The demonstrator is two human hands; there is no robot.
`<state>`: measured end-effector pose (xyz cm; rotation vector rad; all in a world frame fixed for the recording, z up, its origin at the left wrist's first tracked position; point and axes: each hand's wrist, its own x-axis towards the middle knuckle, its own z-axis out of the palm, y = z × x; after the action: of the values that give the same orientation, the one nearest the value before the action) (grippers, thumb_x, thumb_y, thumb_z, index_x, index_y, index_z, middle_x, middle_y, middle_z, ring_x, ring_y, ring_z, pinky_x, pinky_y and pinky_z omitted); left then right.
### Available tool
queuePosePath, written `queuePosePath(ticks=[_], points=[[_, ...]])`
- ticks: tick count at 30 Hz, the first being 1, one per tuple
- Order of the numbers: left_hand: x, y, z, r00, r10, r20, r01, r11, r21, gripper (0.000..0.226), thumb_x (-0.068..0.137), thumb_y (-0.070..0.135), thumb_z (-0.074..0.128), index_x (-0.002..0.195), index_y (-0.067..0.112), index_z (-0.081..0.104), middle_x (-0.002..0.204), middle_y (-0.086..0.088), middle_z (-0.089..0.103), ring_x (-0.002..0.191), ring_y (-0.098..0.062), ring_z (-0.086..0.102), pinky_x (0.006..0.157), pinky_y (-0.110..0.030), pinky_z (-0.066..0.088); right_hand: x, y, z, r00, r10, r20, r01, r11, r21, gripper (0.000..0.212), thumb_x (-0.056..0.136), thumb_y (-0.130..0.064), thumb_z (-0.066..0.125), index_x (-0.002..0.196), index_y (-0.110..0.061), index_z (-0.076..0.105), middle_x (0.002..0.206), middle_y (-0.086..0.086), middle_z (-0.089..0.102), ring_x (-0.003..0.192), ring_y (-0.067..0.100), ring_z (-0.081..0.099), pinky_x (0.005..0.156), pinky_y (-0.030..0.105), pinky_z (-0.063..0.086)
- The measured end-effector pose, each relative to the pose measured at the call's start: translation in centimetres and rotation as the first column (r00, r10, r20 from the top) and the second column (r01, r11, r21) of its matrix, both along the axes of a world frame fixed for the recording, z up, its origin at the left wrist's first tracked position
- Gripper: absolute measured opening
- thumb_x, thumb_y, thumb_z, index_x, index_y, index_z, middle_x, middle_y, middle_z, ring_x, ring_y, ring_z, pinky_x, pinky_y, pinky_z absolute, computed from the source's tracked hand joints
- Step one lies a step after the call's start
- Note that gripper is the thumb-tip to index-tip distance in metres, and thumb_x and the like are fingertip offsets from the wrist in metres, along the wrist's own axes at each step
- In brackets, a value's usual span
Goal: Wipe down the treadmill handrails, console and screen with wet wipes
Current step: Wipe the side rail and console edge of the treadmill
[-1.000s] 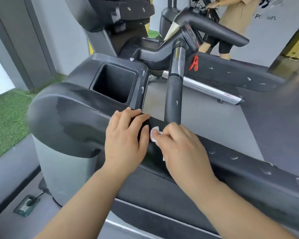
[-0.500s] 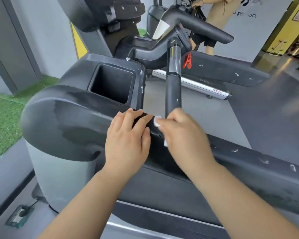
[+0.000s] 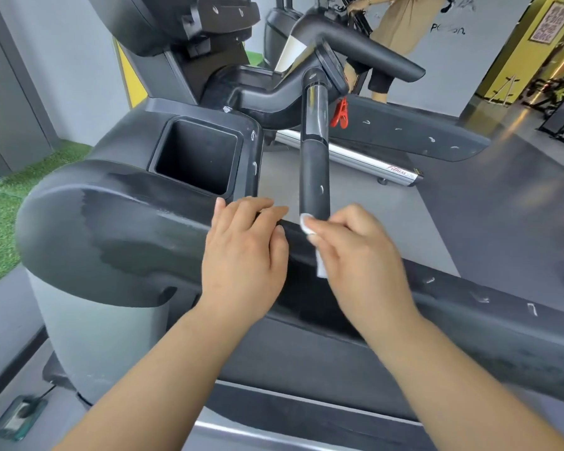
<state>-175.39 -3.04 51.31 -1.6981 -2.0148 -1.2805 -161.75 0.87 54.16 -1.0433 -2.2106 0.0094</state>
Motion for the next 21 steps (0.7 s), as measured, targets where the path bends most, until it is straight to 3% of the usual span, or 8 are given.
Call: queuePosePath(ticks=[2, 4, 6, 11, 13, 15, 18, 21], points=[[-0.1, 0.3, 0.2, 0.998, -0.060, -0.009, 0.060, 0.998, -0.020, 0.042, 0.089, 0.023, 0.031, 0.103, 0.009, 0.068, 0.105, -0.003, 0.066, 0.102, -0.024, 0.057, 0.111, -0.045, 0.026, -2.0, -0.3, -0.2, 0.998, 0.034, 0.046, -0.036, 0.999, 0.037, 0.022, 0.090, -0.022, 0.052, 0.081, -0.010, 0.067, 0.076, -0.006, 0.051, 0.074, 0.015, 0.047, 0.064, 0.024, 0.034], [-0.5, 0.4, 0.1, 0.995, -0.082, -0.062, 0.080, 0.996, -0.034, 0.039, 0.089, 0.021, 0.033, 0.099, 0.010, 0.069, 0.099, -0.002, 0.067, 0.095, -0.026, 0.059, 0.103, -0.043, 0.037, -1.2, -0.1, -0.7, 0.991, 0.070, 0.118, -0.081, 0.992, 0.095, 0.007, 0.084, -0.013, 0.062, 0.084, -0.009, 0.069, 0.078, 0.003, 0.052, 0.070, 0.024, 0.048, 0.062, 0.027, 0.036], [-0.7, 0.5, 0.2, 0.992, -0.077, -0.103, 0.073, 0.996, -0.042, 0.037, 0.089, 0.021, 0.034, 0.097, 0.011, 0.069, 0.098, -0.001, 0.067, 0.092, -0.027, 0.059, 0.091, -0.038, 0.043, 1.5, 0.5, -1.3, 0.986, 0.074, 0.150, -0.096, 0.985, 0.143, 0.018, 0.075, 0.000, 0.071, 0.089, -0.010, 0.068, 0.078, 0.004, 0.052, 0.069, 0.025, 0.046, 0.062, 0.027, 0.034], [0.1, 0.9, 0.4, 0.994, 0.037, -0.106, -0.041, 0.999, -0.027, 0.033, 0.086, 0.022, 0.036, 0.090, 0.015, 0.068, 0.091, 0.001, 0.065, 0.088, -0.028, 0.060, 0.085, -0.029, 0.032, 7.4, 0.8, -0.5, 0.997, -0.034, 0.069, 0.034, 0.999, -0.006, 0.017, 0.086, -0.009, 0.069, 0.071, -0.009, 0.062, 0.069, -0.004, 0.048, 0.068, 0.018, 0.045, 0.061, 0.027, 0.038], [0.4, 1.2, 0.3, 0.993, 0.069, -0.093, -0.072, 0.997, -0.027, 0.033, 0.085, 0.022, 0.035, 0.087, 0.016, 0.067, 0.087, 0.001, 0.065, 0.086, -0.028, 0.059, 0.084, -0.028, 0.030, 5.9, 1.1, 0.0, 0.999, 0.026, 0.028, -0.026, 1.000, -0.013, 0.014, 0.089, -0.016, 0.064, 0.078, -0.010, 0.069, 0.071, -0.007, 0.049, 0.069, 0.013, 0.047, 0.062, 0.022, 0.035], [0.5, 1.5, 0.6, 0.994, 0.090, -0.068, -0.093, 0.995, -0.045, 0.036, 0.084, 0.024, 0.031, 0.082, 0.016, 0.067, 0.084, 0.002, 0.065, 0.086, -0.028, 0.059, 0.083, -0.028, 0.029, 2.6, 1.6, 0.1, 0.988, 0.149, 0.033, -0.149, 0.989, 0.016, 0.025, 0.091, -0.026, 0.056, 0.081, -0.007, 0.068, 0.072, -0.010, 0.048, 0.072, 0.005, 0.044, 0.063, 0.015, 0.032], [0.6, 1.7, 1.2, 0.995, 0.099, 0.012, -0.098, 0.991, -0.087, 0.048, 0.080, 0.032, 0.022, 0.083, 0.019, 0.067, 0.086, 0.004, 0.065, 0.093, -0.023, 0.055, 0.084, -0.026, 0.027, -0.5, 0.7, 0.0, 0.975, 0.208, 0.079, -0.213, 0.975, 0.067, 0.015, 0.081, -0.010, 0.066, 0.068, -0.006, 0.061, 0.073, -0.001, 0.048, 0.070, 0.019, 0.046, 0.059, 0.025, 0.034], [0.6, 1.7, 1.0, 0.992, 0.117, 0.054, -0.112, 0.990, -0.086, 0.052, 0.079, 0.035, 0.018, 0.086, 0.020, 0.067, 0.092, 0.005, 0.065, 0.099, -0.021, 0.052, 0.087, -0.021, 0.023, 2.0, 1.8, -0.5, 0.965, 0.247, 0.090, -0.252, 0.966, 0.054, 0.021, 0.074, 0.001, 0.076, 0.072, -0.011, 0.059, 0.069, 0.001, 0.044, 0.064, 0.024, 0.046, 0.056, 0.027, 0.030]])
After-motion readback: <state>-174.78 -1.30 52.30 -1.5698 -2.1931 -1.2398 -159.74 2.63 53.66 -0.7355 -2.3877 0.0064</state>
